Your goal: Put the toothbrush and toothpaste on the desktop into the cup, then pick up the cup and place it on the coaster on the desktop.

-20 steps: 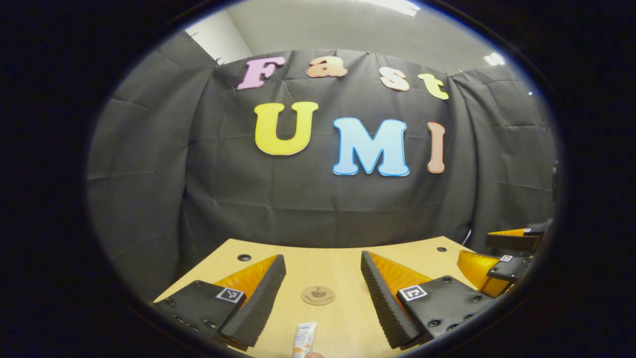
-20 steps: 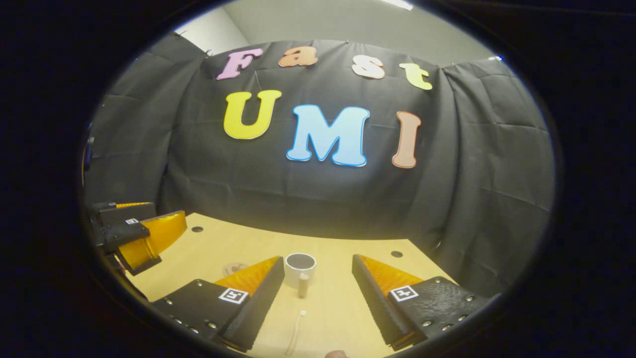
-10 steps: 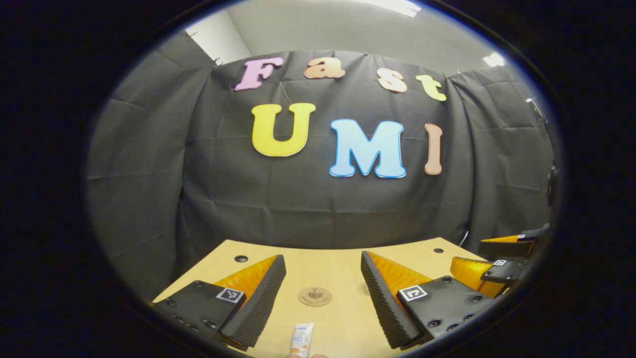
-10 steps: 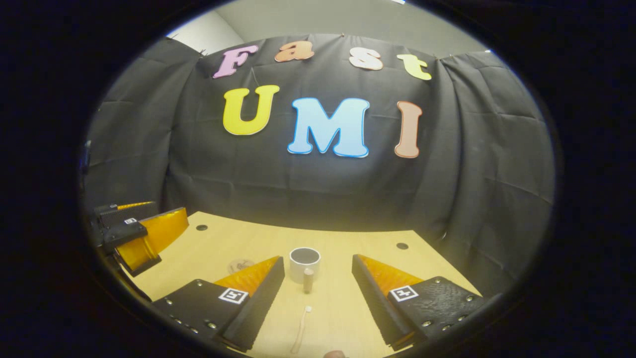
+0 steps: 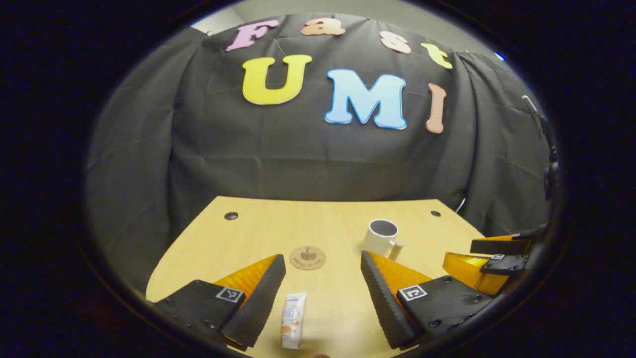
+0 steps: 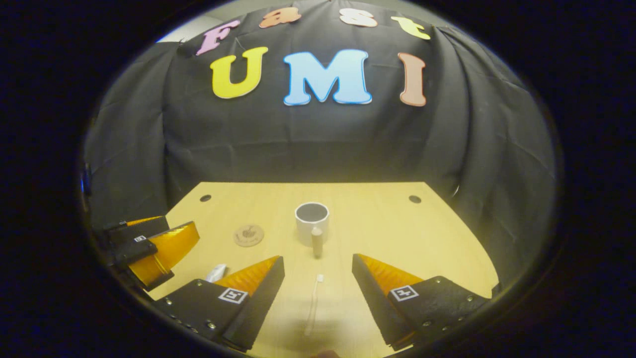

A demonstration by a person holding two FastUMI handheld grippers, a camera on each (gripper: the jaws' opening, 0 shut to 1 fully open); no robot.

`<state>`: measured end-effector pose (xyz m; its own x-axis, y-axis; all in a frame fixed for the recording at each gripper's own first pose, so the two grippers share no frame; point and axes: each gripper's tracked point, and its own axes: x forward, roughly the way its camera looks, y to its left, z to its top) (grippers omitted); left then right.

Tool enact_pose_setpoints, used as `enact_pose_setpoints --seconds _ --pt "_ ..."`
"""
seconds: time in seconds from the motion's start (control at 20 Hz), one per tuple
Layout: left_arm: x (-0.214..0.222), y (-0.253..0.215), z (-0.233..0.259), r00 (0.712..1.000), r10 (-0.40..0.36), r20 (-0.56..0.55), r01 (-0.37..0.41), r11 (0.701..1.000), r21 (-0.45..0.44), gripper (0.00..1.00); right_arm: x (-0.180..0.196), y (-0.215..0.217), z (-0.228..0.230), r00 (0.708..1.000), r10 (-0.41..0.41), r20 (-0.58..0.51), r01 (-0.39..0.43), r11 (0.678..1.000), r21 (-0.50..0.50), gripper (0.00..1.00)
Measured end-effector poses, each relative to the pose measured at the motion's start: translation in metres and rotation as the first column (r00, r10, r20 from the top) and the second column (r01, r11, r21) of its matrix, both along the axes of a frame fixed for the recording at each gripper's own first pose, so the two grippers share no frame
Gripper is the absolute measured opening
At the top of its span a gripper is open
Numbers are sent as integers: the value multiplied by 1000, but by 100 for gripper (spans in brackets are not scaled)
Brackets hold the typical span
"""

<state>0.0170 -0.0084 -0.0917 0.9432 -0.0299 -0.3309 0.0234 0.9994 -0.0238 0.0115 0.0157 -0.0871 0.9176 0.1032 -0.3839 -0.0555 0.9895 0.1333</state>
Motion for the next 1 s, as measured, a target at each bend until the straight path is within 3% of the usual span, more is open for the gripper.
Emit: enact_pose_setpoints --seconds 0.2,0.45,0.75,1.0 --pt "9 8 -34 989 9 -145 -5 1000 29 100 5 8 -33 988 35 -153 -37 999 -13 89" --pt "11 21 -82 943 35 -331 -30 999 21 100 6 16 -71 952 77 -297 -81 997 -1 89" --pt "1 39 -133 844 70 -532 -71 997 18 98 5 25 -106 891 109 -441 -129 992 -14 89" --pt "-9 54 -161 769 92 -632 -106 994 15 98 6 35 -127 837 137 -530 -162 987 0 89"
